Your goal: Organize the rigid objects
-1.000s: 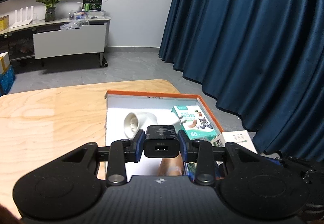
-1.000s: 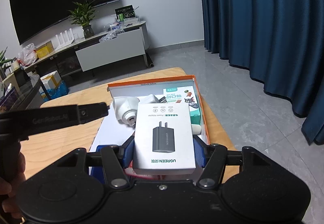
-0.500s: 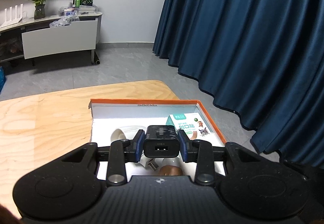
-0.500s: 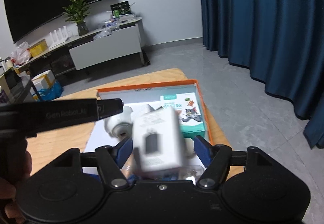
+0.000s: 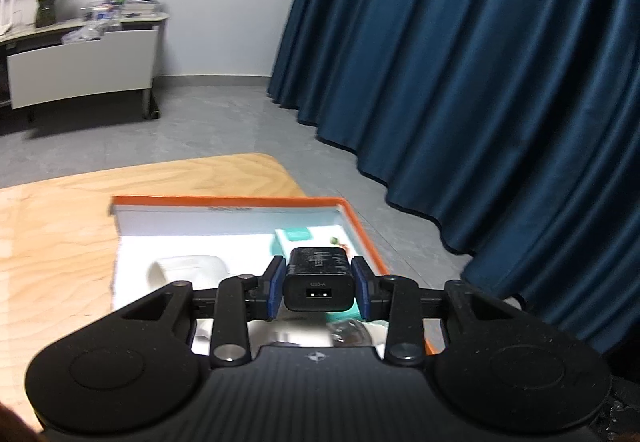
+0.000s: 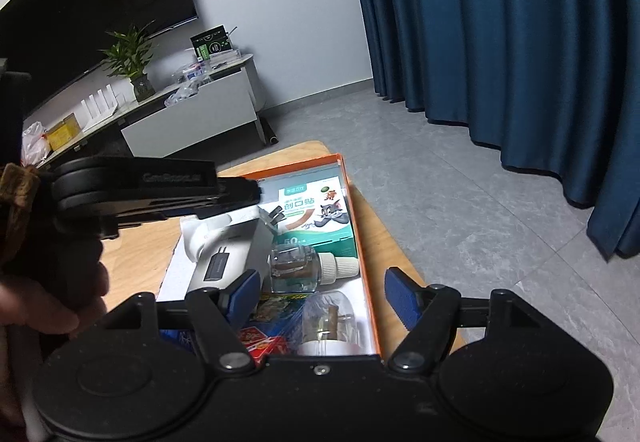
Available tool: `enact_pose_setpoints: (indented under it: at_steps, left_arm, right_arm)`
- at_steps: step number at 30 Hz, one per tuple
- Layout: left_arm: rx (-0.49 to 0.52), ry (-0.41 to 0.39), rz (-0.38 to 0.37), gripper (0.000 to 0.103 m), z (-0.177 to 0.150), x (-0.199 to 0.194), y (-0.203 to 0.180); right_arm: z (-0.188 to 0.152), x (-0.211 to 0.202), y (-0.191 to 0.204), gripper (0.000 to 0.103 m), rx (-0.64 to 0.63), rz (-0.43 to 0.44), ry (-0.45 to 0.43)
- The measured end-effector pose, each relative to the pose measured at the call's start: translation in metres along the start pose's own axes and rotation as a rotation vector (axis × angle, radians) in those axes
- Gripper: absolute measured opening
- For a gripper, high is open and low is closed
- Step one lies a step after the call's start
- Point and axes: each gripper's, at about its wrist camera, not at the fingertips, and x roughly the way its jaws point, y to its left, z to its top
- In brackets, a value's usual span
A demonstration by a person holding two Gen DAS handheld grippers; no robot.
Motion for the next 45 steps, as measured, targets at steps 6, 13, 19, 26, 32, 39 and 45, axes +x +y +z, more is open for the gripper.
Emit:
enact_pose_setpoints:
  at_steps: [6,13,19,26,32,39,45]
  left_arm:
    - [0.036,0.022,-0.006,0.051,-0.011,0.002,-0.001]
    - [0.006,0.003,0.050,0.058,-0.011,-0.024,0.007]
    - [-0.014,-0.019,0.126,0.082,-0.017,-0.067,0.005]
    - [-0.007,-0.015,0.246,0.103,-0.034,-0.121,0.000]
    - [-0.072,0.022,0.313,0.103,-0.064,-0.144,-0.003]
    - [-0.037,0.073,0.391,0.103,-0.091,-0.143,-0.012]
    - [0.000,0.052,0.411,0.103,-0.095,-0.145,-0.016]
  right_arm:
    - [-0.003,-0.009,0.004,0.083,-0.022,0.004,-0.001]
    - [-0.007,-0.026,0.002,0.083,-0.023,-0.007,-0.012]
    - [-0.012,-0.050,0.002,0.083,-0.020,-0.004,-0.030]
    - [-0.019,-0.077,0.015,0.087,-0.077,0.023,-0.031]
    - [-0.030,-0.090,0.023,0.089,-0.121,0.030,0.007]
    - [-0.046,-0.101,0.025,0.090,-0.160,0.008,0.050]
    - [-0.051,-0.103,0.021,0.090,-0.153,-0.012,0.067]
